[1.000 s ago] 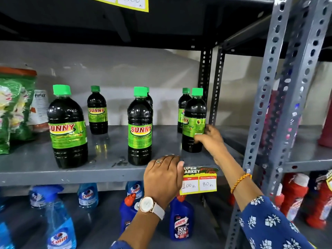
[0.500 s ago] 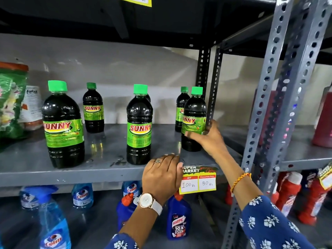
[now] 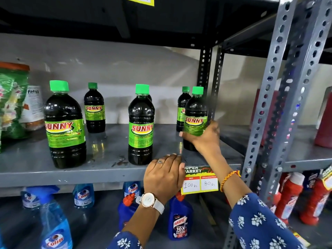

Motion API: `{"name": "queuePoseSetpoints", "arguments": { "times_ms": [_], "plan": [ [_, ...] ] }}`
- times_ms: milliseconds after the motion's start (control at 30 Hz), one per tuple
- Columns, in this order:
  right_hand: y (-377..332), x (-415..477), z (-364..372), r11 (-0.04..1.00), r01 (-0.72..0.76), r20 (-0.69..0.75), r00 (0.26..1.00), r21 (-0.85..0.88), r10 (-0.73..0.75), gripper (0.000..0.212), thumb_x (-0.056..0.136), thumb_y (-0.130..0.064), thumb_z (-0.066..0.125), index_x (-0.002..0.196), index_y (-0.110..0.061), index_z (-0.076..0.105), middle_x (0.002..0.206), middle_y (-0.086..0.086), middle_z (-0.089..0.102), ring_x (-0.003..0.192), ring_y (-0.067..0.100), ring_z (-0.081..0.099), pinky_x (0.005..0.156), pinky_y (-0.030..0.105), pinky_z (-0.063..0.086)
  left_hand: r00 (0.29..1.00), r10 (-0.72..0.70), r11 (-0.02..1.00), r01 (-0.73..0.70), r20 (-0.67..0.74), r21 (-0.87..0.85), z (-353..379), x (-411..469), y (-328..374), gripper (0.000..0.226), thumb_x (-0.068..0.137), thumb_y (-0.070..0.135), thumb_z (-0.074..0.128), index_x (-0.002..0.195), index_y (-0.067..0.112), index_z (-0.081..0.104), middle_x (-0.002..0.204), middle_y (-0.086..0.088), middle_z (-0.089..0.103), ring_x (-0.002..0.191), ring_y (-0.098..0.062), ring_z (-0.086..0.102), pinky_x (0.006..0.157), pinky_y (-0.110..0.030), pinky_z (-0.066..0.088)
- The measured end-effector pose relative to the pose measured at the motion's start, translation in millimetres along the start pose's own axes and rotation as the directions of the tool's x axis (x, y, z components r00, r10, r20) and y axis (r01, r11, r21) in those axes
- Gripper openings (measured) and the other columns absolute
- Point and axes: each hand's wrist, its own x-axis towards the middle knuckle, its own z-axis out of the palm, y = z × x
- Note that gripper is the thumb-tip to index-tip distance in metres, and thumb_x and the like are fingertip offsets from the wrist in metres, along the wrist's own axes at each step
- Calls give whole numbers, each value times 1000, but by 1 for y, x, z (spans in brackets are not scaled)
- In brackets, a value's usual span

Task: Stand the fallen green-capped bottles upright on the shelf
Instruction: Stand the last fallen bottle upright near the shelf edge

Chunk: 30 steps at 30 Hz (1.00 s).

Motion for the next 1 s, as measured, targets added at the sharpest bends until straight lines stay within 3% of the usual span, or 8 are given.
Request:
{"name": "queuePoseSetpoints", "arguments": {
  "times_ms": [167, 333, 500, 700, 1000],
  "plan": [
    [2, 2, -7, 999, -31, 63, 998, -14, 32, 76, 60, -28, 84, 120, -8, 42, 119, 12, 61, 111, 30, 58, 88, 32, 45, 1000, 3, 1000, -3, -8, 0, 1, -1, 0, 35, 95, 29, 41, 91, 15, 73, 93, 0, 73, 82, -16, 67, 75, -31, 42],
    [5, -3, -9, 993, 41, 83, 996, -109, -32, 77, 60, -34, 85, 119, -7, 44, 119, 12, 63, 112, 30, 58, 85, 30, 44, 1000, 2, 1000, -2, -13, 8, 2, -1, 0, 37, 96, 30, 39, 93, 16, 73, 94, 0, 73, 82, -15, 67, 75, -30, 41],
    [3, -15, -15, 993, 79, 67, 995, -93, -73, 65, 61, -33, 84, 113, -11, 52, 111, 8, 67, 105, 26, 63, 79, 25, 42, 1000, -7, 1000, 7, -3, 7, 0, -1, 1, 35, 95, 30, 40, 93, 16, 73, 93, 0, 73, 81, -16, 67, 73, -31, 40],
    [1, -37, -31, 995, 90, 81, 993, -42, -86, 61, 61, -32, 83, 113, -14, 55, 112, 6, 68, 102, 22, 63, 88, 34, 50, 1000, -27, 999, 27, 16, -26, -6, 2, 2, 34, 95, 27, 41, 91, 15, 73, 92, 0, 73, 81, -17, 67, 72, -30, 38],
    [2, -59, -49, 992, 120, 76, 990, 27, -122, 53, 66, -27, 81, 113, -16, 58, 108, 1, 68, 86, 8, 55, 77, 21, 40, 995, -65, 995, 70, 77, -67, -11, 4, 5, 37, 96, 27, 39, 89, 14, 73, 92, -1, 74, 83, -17, 68, 74, -32, 40]
  ]
}}
